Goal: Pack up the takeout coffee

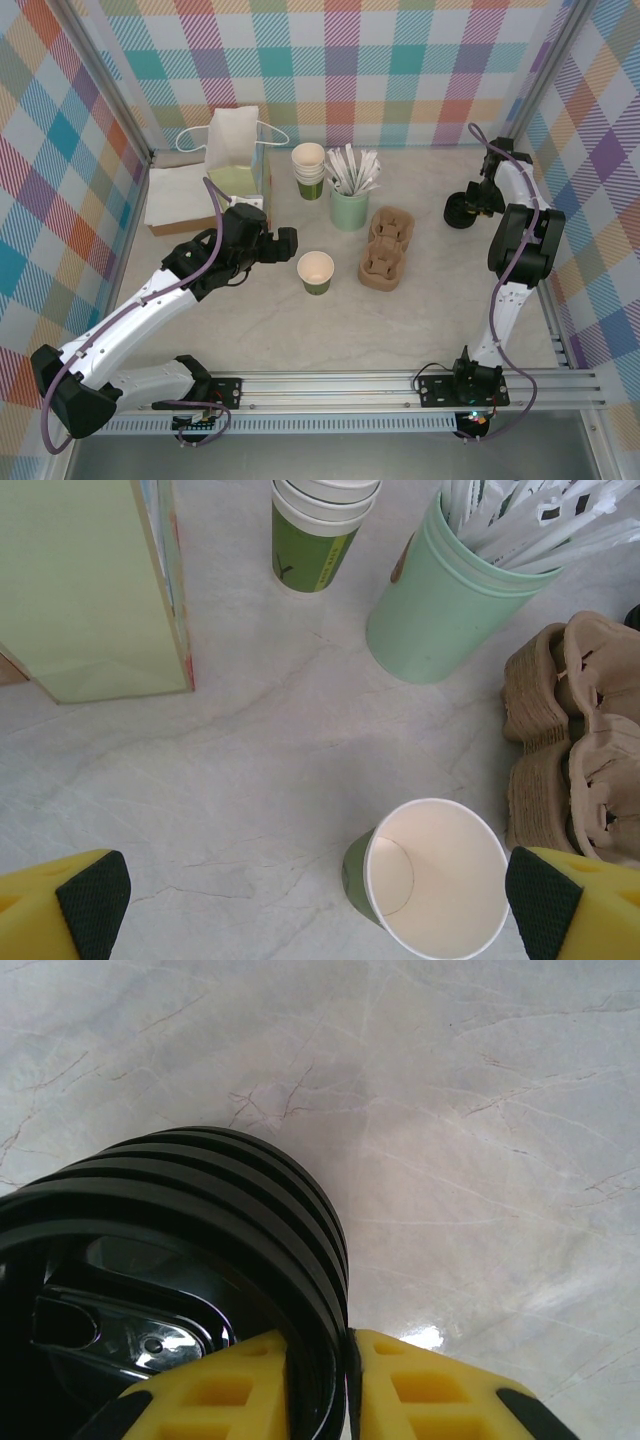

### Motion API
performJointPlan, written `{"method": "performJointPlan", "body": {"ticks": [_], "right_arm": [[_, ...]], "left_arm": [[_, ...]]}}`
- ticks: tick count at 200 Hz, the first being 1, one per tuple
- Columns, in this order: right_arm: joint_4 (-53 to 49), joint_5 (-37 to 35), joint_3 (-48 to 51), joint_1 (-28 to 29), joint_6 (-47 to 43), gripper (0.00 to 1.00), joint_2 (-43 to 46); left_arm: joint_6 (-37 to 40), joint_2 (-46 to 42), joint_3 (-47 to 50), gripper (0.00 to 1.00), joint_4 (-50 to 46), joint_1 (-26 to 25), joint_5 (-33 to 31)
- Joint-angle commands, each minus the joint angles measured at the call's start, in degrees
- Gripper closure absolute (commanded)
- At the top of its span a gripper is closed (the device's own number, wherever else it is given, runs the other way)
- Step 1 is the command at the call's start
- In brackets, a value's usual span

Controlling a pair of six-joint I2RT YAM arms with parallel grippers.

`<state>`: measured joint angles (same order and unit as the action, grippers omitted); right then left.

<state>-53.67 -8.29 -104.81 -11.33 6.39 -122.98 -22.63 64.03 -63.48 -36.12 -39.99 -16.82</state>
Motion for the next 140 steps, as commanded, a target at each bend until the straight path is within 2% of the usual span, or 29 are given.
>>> {"method": "performJointPlan", "body": {"ticks": [1, 61, 140], "right_arm": [[-1.99, 0.39, -2.14, -0.38, -1.47, 0.77, 0.84], [-2.31, 0.58, -2.56, -0.36, -1.97, 0.77, 0.48], [-2.68, 0.47, -2.6, -0.36, -2.08, 0.83, 0.51]], "left_arm": [[0.84, -0.75, -0.65, 0.02, -1.24, 0.36, -0.38], [0.84, -0.55, -0.65, 0.01, -1.08, 0.35, -0.28], [0.82, -0.58, -0.74, 0.01, -1.21, 0.36, -0.29]]}}
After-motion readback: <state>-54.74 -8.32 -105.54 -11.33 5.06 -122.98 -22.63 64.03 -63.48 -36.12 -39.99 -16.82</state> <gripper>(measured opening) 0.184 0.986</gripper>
